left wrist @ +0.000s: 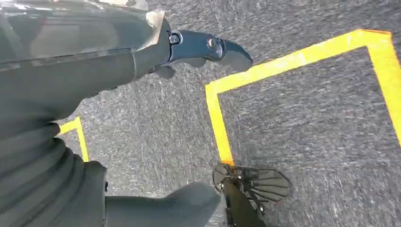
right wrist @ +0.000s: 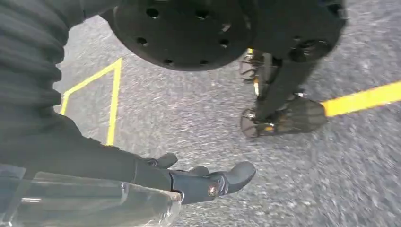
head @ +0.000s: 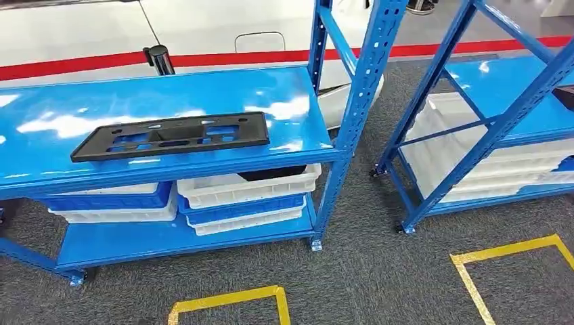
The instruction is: Take the parts from the cabinet and place them on the table.
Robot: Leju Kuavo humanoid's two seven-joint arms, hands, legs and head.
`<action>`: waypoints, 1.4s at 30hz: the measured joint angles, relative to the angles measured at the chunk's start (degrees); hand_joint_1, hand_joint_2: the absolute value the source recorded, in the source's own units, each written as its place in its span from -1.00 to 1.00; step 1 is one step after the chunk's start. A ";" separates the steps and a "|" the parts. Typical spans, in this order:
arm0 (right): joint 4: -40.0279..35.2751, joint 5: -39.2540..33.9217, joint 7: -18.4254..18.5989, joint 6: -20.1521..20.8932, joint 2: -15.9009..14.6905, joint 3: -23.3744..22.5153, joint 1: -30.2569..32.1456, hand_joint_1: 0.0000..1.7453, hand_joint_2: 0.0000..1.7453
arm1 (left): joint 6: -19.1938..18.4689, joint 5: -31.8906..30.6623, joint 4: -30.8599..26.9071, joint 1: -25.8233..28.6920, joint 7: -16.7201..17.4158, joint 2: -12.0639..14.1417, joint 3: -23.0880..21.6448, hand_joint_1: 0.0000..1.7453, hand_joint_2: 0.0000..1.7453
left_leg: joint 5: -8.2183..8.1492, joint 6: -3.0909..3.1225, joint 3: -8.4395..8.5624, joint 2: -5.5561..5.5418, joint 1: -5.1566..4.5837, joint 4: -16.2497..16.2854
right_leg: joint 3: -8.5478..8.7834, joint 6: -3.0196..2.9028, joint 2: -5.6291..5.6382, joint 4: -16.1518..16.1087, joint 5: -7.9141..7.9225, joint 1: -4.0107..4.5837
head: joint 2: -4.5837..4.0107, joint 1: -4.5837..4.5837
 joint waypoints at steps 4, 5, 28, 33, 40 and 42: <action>0.02 0.39 0.52 0.00 0.11 0.15 -0.14 -1.00 1.00 | -0.17 0.04 0.00 -0.03 -0.24 0.00 0.00 -1.00 1.00 | 0.02 0.64 0.00 -0.01 -0.36 0.03 | 0.08 0.22 -0.11 -0.25 0.12 -0.23 | 0.00 0.00; 0.02 0.50 0.63 0.00 0.13 0.17 -0.15 -1.00 1.00 | -0.15 0.04 0.00 -0.03 -0.22 0.00 0.00 -1.00 1.00 | 0.02 0.71 0.00 -0.01 -0.38 0.05 | 0.09 0.29 -0.11 -0.28 0.16 -0.24 | 0.00 0.00; -1.84 -21.69 3.12 -2.54 -1.18 22.23 3.77 -1.00 1.00 | 2.27 19.68 -2.62 4.34 1.88 1.60 -17.80 -1.00 1.00 | 0.03 0.67 0.00 0.04 0.08 -0.05 | -0.30 0.53 -0.19 -0.07 0.27 -0.02 | 0.00 -0.04; -2.75 -27.74 3.52 -2.80 -1.66 28.11 4.90 -1.00 -1.00 | 2.84 24.94 -3.58 5.55 2.34 2.08 -22.77 -1.00 -1.00 | 0.03 0.67 -0.01 0.04 0.08 -0.06 | -0.30 0.53 -0.19 -0.07 0.27 -0.01 | 0.00 -0.04; -4.09 -36.54 4.20 -3.08 -2.34 36.36 6.48 -1.00 1.00 | 3.28 32.32 -5.02 7.45 2.73 2.71 -29.44 -1.00 -1.00 | 0.03 0.67 -0.01 0.05 0.07 -0.06 | -0.30 0.53 -0.19 -0.07 0.27 -0.02 | 0.00 -0.02; -4.41 -39.12 4.26 -3.19 -2.49 38.83 6.94 -1.00 1.00 | 3.61 34.53 -5.44 8.02 2.91 2.93 -31.49 -1.00 -1.00 | 0.03 0.67 -0.02 0.05 0.07 -0.06 | -0.30 0.53 -0.19 -0.07 0.27 -0.02 | 0.00 -0.02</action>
